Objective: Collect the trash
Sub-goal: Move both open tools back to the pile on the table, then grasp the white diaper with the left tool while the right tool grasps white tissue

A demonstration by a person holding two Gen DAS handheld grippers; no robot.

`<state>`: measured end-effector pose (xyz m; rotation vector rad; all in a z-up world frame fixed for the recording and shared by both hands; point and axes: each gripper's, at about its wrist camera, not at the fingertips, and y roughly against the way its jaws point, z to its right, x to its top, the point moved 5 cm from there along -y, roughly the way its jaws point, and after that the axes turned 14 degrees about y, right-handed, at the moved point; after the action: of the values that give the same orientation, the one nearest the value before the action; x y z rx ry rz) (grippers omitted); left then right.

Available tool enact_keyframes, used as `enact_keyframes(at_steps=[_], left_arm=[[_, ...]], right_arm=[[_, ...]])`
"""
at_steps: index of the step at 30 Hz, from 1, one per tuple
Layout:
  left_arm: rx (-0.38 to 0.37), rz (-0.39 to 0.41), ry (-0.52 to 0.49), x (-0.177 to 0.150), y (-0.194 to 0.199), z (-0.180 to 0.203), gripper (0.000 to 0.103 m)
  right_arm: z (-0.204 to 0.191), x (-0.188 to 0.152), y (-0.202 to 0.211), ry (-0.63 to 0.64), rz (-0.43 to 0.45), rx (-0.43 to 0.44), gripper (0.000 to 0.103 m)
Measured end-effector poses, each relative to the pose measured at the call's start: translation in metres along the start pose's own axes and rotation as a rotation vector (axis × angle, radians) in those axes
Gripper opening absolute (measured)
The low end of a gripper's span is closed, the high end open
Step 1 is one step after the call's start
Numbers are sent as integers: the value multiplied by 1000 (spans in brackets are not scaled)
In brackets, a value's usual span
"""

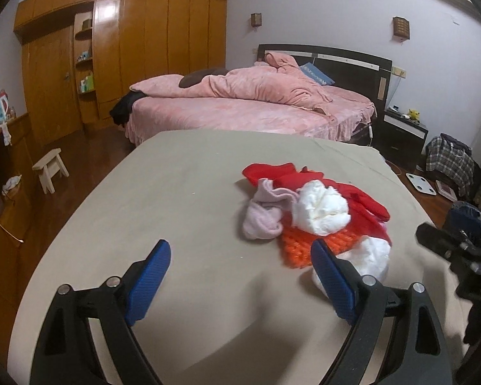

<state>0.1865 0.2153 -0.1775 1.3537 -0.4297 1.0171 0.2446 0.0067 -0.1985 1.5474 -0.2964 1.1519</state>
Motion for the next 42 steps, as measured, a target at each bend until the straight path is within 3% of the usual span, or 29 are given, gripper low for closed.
enact_keyframes(at_steps=[15, 24, 29, 35, 42], left_arm=[[-28, -43, 18, 5, -8, -14, 86], [-29, -46, 36, 6, -8, -18, 86], [-28, -46, 31, 5, -9, -18, 86], [-25, -49, 11, 4, -11, -16, 86], [-47, -43, 3, 5, -12, -3, 81]], right_arm=[[-43, 3, -22, 75, -75, 57, 97], [-57, -7, -35, 112, -150, 129, 58], [-60, -8, -33, 100, -153, 194, 31], [-54, -9, -19, 88, -127, 199, 26], [-18, -13, -10, 32, -119, 123, 26]])
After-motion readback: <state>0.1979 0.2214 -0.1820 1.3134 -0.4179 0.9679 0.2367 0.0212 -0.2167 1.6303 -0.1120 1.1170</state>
